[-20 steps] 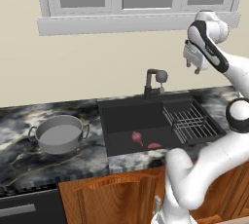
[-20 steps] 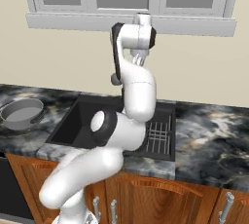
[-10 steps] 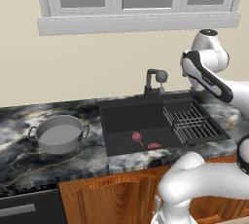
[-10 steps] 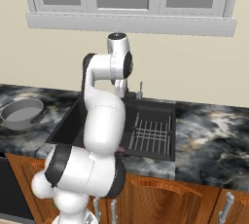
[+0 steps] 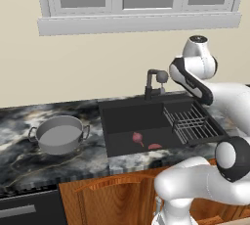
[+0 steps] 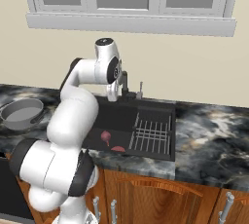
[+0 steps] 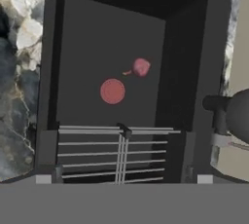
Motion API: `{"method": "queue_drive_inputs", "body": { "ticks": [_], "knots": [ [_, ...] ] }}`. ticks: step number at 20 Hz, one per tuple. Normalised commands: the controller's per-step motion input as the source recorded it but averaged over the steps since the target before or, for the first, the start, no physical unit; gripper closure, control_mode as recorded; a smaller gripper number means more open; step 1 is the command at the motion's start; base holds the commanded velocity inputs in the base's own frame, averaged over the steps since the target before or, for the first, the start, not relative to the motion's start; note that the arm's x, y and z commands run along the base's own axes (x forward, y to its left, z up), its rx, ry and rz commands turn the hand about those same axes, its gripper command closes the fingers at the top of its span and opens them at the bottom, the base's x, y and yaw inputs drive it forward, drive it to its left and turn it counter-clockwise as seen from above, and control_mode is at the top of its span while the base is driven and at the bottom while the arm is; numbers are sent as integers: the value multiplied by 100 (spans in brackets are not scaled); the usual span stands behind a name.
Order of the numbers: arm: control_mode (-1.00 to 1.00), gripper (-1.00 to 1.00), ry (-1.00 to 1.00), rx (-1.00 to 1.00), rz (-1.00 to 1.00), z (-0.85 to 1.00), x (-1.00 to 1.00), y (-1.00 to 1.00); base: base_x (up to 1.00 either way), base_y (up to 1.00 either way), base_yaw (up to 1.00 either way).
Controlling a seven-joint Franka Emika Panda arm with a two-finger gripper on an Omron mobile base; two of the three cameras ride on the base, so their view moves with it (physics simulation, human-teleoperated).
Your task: Dump the onion from the pot into the sink. Then turn on the water and wash the onion. Then turn off the water and put the onion back in the pot.
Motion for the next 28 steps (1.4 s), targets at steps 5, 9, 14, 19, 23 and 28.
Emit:
{"method": "queue_drive_inputs", "body": {
  "ticks": [5, 9, 14, 19, 23, 28],
  "knots": [
    [-100, -100, 10, -10, 45, 0, 0, 34, 0, 0, 0],
    [-100, -100, 13, -7, 56, -7, 0, 36, 0, 0, 0],
    [-100, -100, 9, -7, 65, -18, 0, 37, 0, 0, 0],
    [-100, -100, -3, -10, 51, -32, 0, 25, 0, 0, 0],
    [-100, -100, -9, -13, 1, -32, 0, 7, 0, 0, 0],
    [-100, -100, -14, -13, 0, -52, 13, 13, 0, 0, 0]
  ]
}}
